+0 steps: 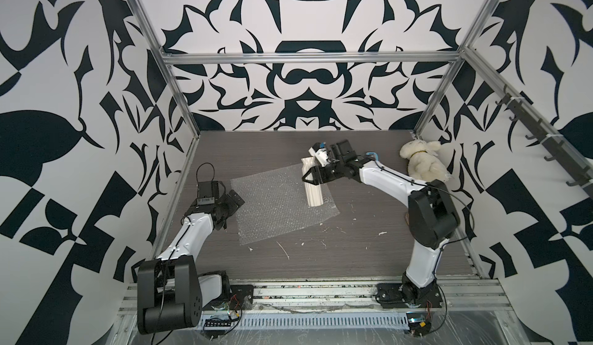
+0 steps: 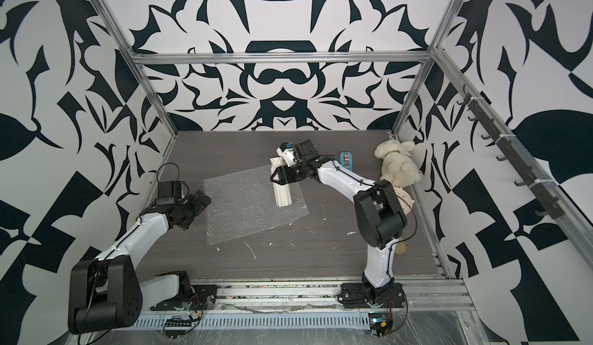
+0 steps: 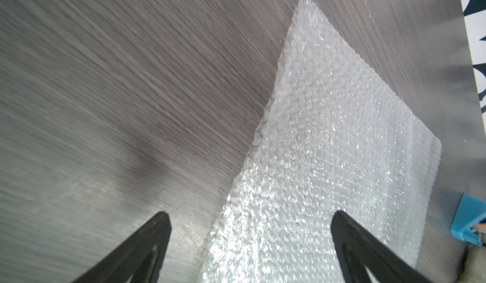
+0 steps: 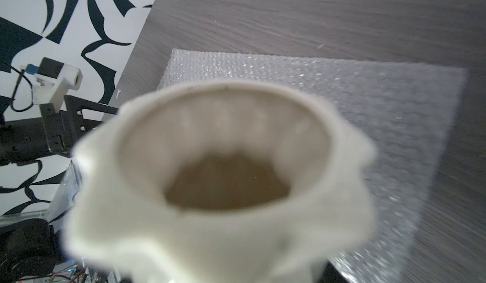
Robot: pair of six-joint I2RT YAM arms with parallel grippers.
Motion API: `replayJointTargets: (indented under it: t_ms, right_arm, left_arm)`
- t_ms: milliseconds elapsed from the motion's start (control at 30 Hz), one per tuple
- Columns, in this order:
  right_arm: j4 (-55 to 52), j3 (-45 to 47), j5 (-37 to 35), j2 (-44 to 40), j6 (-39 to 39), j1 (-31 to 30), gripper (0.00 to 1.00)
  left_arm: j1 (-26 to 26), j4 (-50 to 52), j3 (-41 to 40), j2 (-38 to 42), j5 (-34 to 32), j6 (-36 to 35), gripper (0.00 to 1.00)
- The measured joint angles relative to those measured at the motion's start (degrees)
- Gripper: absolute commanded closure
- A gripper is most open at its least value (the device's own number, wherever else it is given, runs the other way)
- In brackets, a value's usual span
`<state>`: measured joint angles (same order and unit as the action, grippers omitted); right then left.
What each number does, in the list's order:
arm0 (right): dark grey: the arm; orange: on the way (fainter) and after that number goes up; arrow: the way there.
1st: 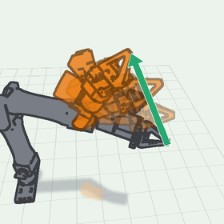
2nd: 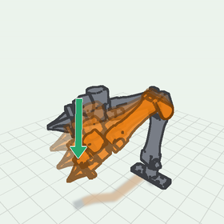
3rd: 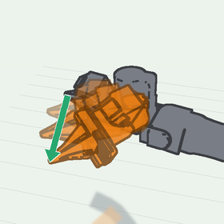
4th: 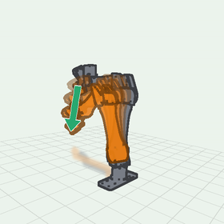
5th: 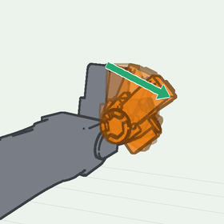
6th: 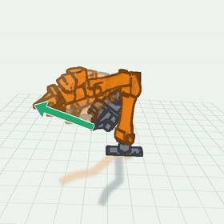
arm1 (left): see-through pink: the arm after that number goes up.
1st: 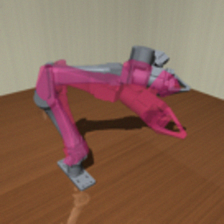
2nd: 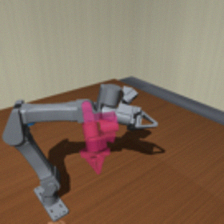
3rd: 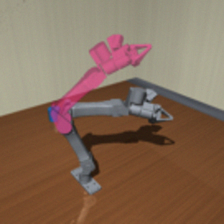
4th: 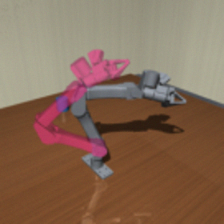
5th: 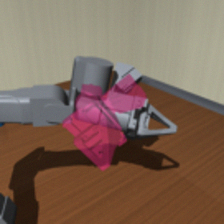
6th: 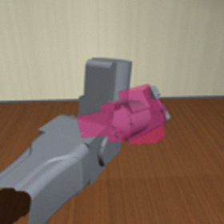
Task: Wrap vases in bubble wrap
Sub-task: Pick up the vase from the center of the board, then move the bubble wrap to the center of the board.
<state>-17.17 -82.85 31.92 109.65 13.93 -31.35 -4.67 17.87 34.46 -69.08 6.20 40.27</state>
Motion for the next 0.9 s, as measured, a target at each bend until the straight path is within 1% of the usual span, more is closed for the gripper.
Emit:
replayJointTargets:
  t_ms: [133, 300, 700, 900]
  right_arm:
    - [-1.49, -5.42, 0.46, 7.37, 2.29, -3.34, 0.71]
    - [-3.43, -6.62, 1.77, 12.02, 4.74, -3.08, 0.71]
    - [-12.98, -7.82, -0.15, 11.96, 2.19, -0.55, 0.71]
    - [-18.75, -6.47, -3.58, 10.14, -0.31, 1.31, 0.71]
  left_arm:
    - [-0.15, -0.11, -0.07, 0.00, 1.92, 0.59, 0.00]
    - [-0.15, -0.59, -0.33, 0.00, 3.96, 1.33, 0.00]
    - [-0.20, -1.29, -0.35, 0.00, 5.70, 1.90, 0.00]
    - [-0.20, -2.19, -0.63, -0.07, 6.88, 2.43, 0.00]
